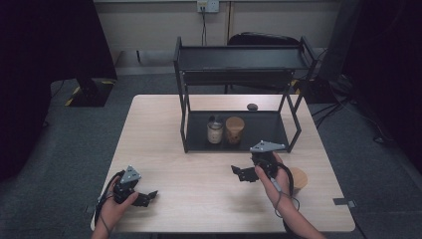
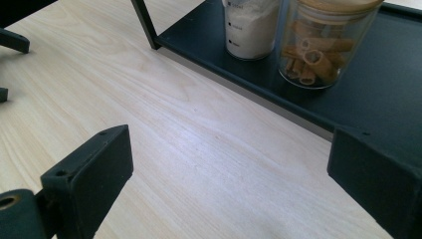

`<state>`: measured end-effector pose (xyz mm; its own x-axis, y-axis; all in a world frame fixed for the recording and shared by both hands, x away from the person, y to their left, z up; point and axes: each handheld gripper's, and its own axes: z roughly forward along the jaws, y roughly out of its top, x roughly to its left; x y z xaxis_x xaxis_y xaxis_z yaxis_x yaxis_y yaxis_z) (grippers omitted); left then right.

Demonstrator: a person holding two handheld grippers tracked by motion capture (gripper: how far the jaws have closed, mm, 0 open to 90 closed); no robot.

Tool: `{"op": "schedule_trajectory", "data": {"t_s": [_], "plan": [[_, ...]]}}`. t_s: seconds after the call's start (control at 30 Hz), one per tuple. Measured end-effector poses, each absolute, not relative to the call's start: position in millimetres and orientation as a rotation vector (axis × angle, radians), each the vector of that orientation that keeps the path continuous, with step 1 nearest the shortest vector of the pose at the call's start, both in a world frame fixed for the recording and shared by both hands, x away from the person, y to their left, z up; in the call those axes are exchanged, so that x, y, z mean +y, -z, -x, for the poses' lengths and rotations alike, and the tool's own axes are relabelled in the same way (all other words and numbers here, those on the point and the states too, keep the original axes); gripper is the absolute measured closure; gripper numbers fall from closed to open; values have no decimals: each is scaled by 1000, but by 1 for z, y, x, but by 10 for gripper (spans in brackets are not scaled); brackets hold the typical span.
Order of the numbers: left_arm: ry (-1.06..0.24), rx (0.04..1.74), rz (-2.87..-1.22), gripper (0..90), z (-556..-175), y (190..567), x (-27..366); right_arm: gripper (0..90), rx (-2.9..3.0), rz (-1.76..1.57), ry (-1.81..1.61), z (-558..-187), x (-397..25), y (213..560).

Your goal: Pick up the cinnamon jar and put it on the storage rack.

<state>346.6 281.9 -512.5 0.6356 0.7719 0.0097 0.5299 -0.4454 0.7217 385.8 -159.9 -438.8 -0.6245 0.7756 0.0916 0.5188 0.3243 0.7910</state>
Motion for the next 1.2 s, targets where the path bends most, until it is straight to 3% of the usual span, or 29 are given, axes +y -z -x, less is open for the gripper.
{"op": "schedule_trajectory", "data": {"t_s": [1.2], "plan": [[-443, 1011, -2154, 1, -347, 513, 282, 31, 2232, -1180, -1156, -367, -222, 440]]}}
